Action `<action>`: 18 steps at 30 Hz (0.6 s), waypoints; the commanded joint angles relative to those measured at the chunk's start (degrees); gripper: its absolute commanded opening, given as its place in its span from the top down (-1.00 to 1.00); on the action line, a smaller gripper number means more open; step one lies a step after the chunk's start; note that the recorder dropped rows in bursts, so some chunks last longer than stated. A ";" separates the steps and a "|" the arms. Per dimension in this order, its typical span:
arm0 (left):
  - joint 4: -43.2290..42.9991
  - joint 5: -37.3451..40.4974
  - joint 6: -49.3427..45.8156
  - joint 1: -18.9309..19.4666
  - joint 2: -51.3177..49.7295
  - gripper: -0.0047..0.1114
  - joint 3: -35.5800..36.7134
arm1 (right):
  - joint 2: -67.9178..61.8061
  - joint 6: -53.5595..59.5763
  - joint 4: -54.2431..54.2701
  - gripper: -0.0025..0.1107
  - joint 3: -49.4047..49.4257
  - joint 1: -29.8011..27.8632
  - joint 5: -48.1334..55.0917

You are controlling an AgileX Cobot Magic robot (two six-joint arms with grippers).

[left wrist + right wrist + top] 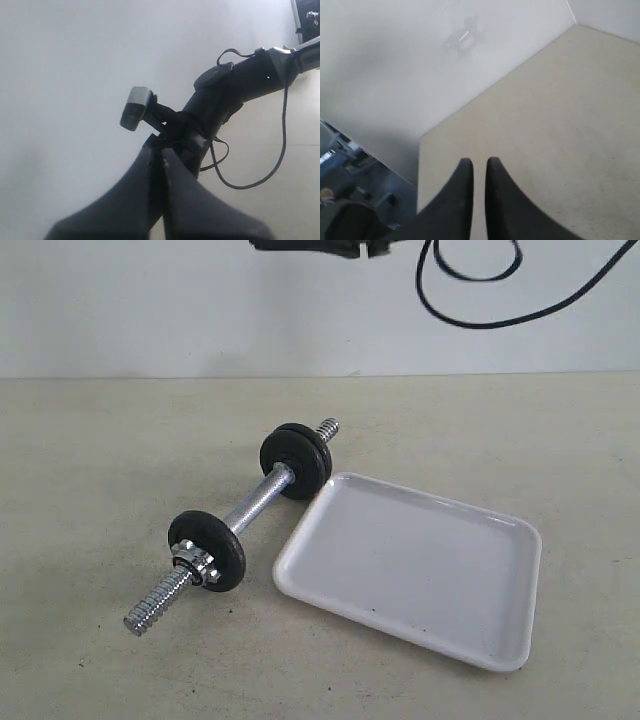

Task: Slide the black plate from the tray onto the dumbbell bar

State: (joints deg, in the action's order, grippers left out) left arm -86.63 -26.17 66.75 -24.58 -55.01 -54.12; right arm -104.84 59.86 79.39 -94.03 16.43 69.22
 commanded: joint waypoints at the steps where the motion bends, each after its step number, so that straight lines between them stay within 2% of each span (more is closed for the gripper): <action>1: -0.17 -0.32 1.17 -0.01 6.85 0.84 0.22 | 8.73 4.80 -13.83 0.86 -0.37 -0.71 0.75; 5: -0.17 -0.32 1.42 -0.01 12.05 0.84 0.22 | 17.33 2.92 -28.40 0.96 -0.37 -0.48 -3.35; 8: -2.12 -0.07 2.34 -0.01 15.55 0.84 0.22 | 23.82 1.80 -34.77 0.96 -0.37 -0.48 -5.05; 12: -4.06 0.42 5.98 -0.01 19.35 0.84 1.50 | 32.96 1.80 -37.39 0.96 -0.37 -0.48 -4.69; 18: -4.89 0.68 6.15 -0.01 24.72 0.84 6.37 | 46.08 1.80 -37.73 0.96 -0.17 -0.48 -1.43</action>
State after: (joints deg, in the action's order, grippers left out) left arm -91.17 -26.05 71.91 -24.58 -32.50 -50.01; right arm -64.10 61.75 42.11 -94.12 16.08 65.51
